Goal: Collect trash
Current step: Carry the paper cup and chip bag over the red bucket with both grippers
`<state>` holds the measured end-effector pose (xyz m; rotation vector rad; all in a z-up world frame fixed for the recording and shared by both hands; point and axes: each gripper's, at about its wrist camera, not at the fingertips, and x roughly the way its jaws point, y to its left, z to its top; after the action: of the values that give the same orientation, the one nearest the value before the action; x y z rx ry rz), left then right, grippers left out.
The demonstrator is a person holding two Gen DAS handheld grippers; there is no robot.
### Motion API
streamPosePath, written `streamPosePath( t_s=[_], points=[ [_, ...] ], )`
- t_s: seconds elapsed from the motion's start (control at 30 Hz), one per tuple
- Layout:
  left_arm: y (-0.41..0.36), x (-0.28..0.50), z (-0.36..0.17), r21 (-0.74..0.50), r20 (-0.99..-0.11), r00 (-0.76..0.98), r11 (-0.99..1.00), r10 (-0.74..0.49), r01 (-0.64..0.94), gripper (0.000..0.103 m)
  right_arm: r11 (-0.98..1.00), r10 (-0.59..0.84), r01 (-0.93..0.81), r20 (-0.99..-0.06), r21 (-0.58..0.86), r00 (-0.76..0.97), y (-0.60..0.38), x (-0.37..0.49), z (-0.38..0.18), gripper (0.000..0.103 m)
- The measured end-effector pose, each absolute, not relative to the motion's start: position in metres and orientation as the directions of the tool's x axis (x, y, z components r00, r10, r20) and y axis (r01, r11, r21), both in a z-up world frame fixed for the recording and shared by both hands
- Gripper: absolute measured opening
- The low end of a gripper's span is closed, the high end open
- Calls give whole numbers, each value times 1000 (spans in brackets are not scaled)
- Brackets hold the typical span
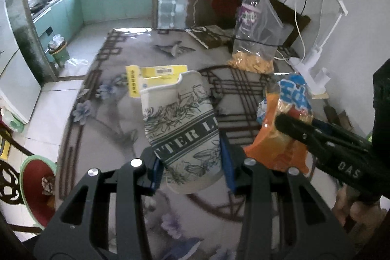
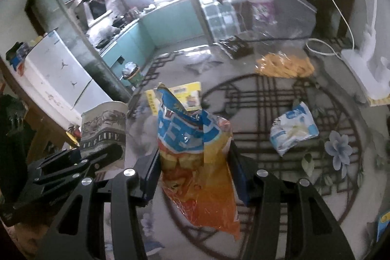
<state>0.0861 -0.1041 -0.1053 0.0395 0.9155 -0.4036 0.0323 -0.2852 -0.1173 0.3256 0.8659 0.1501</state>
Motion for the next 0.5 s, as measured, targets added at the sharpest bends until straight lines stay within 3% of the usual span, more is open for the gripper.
streamPosePath(
  t_s=[0.5],
  points=[
    [-11, 45, -82, -169, -726, 634, 963, -264, 208, 39, 943, 323, -140, -724, 304, 610, -205, 21, -110, 51]
  ],
)
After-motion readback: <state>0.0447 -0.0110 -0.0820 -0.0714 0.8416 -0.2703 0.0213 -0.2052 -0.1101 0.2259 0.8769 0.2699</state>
